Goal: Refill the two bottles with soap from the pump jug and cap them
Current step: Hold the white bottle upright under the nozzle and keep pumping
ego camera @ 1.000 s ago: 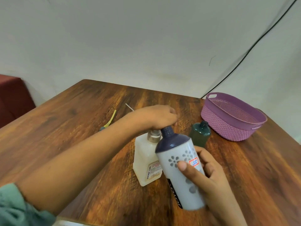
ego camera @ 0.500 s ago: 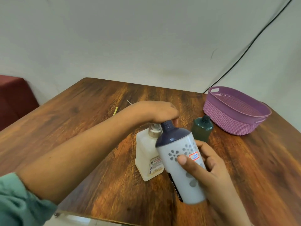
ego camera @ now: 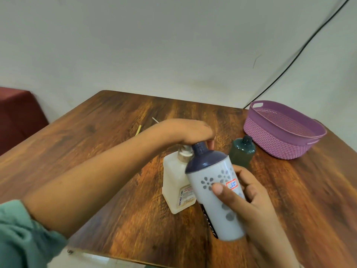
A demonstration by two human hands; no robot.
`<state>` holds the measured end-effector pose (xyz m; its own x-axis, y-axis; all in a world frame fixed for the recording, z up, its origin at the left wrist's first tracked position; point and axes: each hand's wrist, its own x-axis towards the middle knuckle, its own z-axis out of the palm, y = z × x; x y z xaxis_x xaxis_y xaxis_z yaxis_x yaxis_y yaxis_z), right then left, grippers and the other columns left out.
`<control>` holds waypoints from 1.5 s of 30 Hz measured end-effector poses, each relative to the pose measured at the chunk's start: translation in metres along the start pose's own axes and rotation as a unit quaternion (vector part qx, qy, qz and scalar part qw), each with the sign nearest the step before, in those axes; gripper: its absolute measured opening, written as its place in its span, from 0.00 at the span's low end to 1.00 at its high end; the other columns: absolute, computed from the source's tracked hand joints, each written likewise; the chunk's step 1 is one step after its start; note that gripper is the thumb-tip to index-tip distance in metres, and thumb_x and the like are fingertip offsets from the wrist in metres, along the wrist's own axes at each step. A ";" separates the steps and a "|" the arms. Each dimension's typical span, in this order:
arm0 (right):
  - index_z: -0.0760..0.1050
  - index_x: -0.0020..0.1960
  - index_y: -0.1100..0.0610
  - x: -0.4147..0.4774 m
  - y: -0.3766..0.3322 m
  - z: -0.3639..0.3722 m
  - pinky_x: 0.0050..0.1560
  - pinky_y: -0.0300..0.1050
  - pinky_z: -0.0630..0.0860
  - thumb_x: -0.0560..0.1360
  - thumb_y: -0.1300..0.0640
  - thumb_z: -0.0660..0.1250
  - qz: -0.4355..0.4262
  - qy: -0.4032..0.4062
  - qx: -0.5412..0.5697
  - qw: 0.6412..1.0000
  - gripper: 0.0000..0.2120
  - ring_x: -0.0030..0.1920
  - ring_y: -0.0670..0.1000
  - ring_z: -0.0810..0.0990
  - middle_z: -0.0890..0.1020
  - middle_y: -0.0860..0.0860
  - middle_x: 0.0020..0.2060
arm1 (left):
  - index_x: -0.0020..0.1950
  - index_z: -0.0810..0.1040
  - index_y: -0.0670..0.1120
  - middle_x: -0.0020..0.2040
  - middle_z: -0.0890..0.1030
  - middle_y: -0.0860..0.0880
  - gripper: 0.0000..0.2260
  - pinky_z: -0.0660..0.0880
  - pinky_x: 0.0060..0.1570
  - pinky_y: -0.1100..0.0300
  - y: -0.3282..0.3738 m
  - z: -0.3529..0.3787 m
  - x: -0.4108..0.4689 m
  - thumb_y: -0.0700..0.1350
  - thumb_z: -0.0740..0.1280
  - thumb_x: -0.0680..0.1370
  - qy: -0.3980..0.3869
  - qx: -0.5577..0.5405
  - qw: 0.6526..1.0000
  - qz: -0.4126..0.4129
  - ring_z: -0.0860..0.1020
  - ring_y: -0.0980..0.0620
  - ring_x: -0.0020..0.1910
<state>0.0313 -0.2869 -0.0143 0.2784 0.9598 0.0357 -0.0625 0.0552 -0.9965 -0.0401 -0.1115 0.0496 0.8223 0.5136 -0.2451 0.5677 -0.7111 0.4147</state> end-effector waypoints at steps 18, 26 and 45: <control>0.80 0.47 0.49 -0.003 -0.007 0.000 0.32 0.43 0.78 0.52 0.47 0.76 -0.015 0.009 -0.002 1.000 0.24 0.38 0.55 0.84 0.85 0.56 0.42 | 0.46 0.76 0.47 0.42 0.75 0.53 0.15 0.65 0.41 0.58 0.006 -0.016 -0.005 0.54 0.54 0.81 0.047 0.026 0.998 -0.018 0.72 0.57 0.40; 0.80 0.47 0.48 0.000 -0.001 -0.001 0.33 0.43 0.78 0.51 0.47 0.76 -0.006 0.000 -0.005 1.000 0.24 0.40 0.56 0.85 0.85 0.56 0.42 | 0.57 0.78 0.41 0.56 0.78 0.46 0.15 0.71 0.53 0.59 -0.001 -0.002 -0.005 0.43 0.53 0.82 0.003 0.025 1.000 0.011 0.75 0.48 0.55; 0.79 0.47 0.49 -0.002 0.000 0.001 0.30 0.41 0.77 0.53 0.46 0.75 0.001 0.010 0.002 1.000 0.24 0.37 0.54 0.84 0.85 0.56 0.42 | 0.58 0.76 0.42 0.54 0.76 0.50 0.17 0.68 0.53 0.60 0.008 -0.011 -0.008 0.45 0.50 0.83 0.002 0.054 0.999 0.002 0.74 0.51 0.54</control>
<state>0.0301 -0.2884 -0.0147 0.2982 0.9539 0.0323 -0.0661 0.0544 -0.9963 -0.0426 -0.1158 0.0647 0.8240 0.5129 -0.2407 0.5662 -0.7601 0.3187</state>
